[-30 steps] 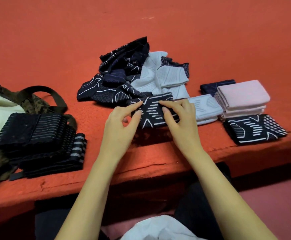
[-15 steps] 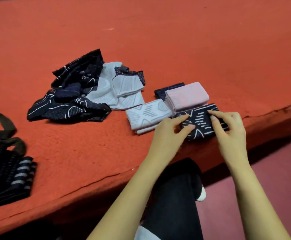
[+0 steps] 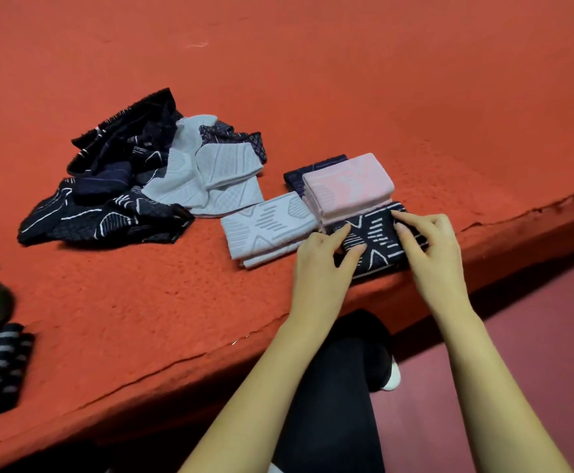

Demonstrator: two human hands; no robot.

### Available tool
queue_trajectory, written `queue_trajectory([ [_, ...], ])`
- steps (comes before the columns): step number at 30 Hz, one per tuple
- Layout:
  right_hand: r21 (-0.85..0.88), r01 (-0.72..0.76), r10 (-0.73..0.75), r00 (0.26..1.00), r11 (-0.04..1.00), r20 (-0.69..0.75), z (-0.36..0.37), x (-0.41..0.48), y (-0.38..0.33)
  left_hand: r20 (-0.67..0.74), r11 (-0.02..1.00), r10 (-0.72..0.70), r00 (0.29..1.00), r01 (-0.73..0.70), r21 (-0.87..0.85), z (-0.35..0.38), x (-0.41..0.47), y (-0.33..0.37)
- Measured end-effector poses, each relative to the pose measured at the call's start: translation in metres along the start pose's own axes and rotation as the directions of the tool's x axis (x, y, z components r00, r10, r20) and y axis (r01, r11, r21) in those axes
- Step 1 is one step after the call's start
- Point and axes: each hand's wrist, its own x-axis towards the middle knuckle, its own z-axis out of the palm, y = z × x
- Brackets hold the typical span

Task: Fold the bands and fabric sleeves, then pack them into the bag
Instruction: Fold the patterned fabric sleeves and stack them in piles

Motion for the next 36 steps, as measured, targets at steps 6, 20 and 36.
queue_trajectory([
  [6,-0.163,-0.029,0.030,1.000,0.986,0.001,-0.001,0.004,0.001,0.037,0.998,-0.065,0.997,0.064,0.024,0.002,0.001,-0.005],
  [20,-0.117,0.278,-0.228,0.919,0.954,0.322,0.050,0.015,-0.107,0.428,0.935,-0.016,0.903,-0.138,0.326,-0.119,0.035,-0.014],
  [36,0.021,0.537,-0.416,0.627,0.843,0.658,0.252,0.047,-0.234,-0.287,0.603,-0.425,0.858,0.505,0.618,-0.268,0.048,-0.138],
])
